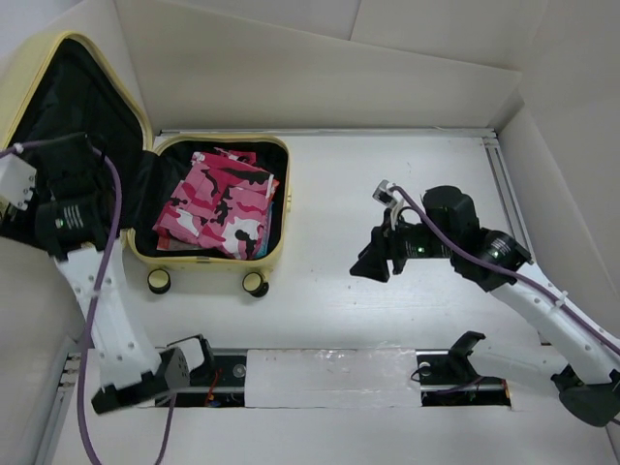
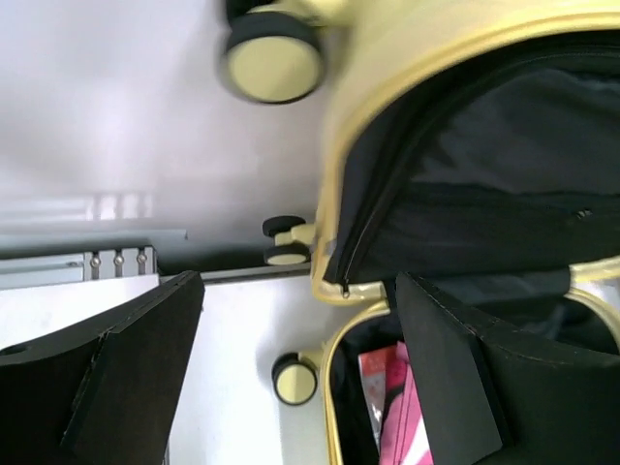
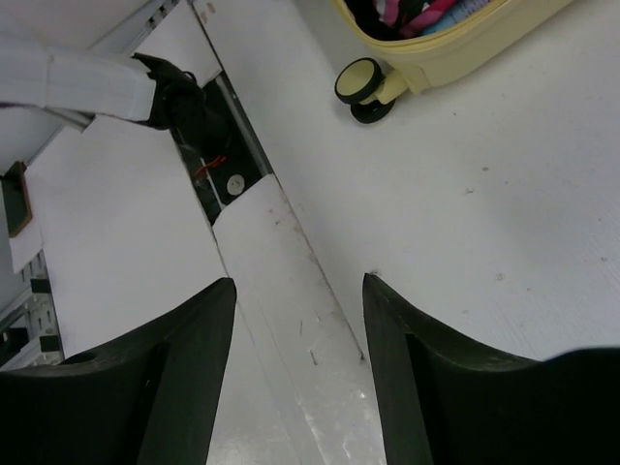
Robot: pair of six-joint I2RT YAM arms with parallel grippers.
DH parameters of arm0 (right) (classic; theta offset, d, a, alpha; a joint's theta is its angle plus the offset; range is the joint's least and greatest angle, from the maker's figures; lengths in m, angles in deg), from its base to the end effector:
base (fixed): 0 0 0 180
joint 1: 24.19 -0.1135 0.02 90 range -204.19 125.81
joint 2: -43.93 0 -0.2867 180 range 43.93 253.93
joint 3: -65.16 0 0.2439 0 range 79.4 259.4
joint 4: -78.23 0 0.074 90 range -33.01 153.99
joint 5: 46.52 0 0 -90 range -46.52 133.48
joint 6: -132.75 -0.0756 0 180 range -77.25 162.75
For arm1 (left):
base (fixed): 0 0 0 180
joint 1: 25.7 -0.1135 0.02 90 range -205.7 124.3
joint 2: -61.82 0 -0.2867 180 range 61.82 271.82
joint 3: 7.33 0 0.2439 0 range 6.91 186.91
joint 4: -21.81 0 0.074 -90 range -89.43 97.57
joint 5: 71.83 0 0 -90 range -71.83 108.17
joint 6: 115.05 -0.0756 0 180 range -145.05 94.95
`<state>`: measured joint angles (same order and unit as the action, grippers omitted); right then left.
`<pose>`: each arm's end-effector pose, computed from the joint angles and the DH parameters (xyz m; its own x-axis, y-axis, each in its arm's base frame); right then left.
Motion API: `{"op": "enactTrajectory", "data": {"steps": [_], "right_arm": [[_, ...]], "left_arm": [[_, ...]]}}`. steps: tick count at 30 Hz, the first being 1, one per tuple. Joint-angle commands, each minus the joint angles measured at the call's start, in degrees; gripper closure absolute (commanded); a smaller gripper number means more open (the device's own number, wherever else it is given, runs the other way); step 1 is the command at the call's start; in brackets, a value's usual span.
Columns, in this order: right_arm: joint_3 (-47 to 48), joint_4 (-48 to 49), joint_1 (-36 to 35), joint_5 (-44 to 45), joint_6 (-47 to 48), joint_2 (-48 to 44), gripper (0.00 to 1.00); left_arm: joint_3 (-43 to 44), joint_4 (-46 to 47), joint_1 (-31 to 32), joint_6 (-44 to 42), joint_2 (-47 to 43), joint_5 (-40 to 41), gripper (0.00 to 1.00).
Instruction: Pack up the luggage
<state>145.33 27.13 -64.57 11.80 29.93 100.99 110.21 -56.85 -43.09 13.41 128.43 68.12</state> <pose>0.1347 0.1667 0.3849 -0.5493 -0.2193 -0.8063 -0.8027 0.4066 0.4363 0.1435 0.1056 0.5089 0.1741 -0.3649 -0.9146 -0.9331 0.2358 -0.2716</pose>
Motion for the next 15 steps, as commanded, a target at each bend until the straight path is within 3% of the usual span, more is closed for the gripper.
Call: {"op": "enactTrajectory", "data": {"steps": [1,5,12,14,15], "right_arm": [[3.1,1.4,-1.7,0.7,2.1,-0.5,0.39],[3.1,0.7,-3.0,2.0,2.6,0.1,0.37],[3.1,0.2,-4.1,2.5,2.6,1.2,0.36],[2.5,0.2,-4.1,2.5,2.6,1.2,0.36],[2.5,0.2,-4.1,2.5,2.6,1.2,0.36]], "left_arm": [[3.8,-0.2,-1.3,-0.7,8.1,4.1,0.22],[5.9,0.4,-10.4,0.4,10.4,-3.1,0.27],[8.2,1.3,-10.4,0.4,14.5,-1.1,0.30],[9.9,1.3,-10.4,-0.3,16.7,-1.1,0.38],[10.9,1.3,-10.4,-0.3,17.8,-2.0,0.52]]}}
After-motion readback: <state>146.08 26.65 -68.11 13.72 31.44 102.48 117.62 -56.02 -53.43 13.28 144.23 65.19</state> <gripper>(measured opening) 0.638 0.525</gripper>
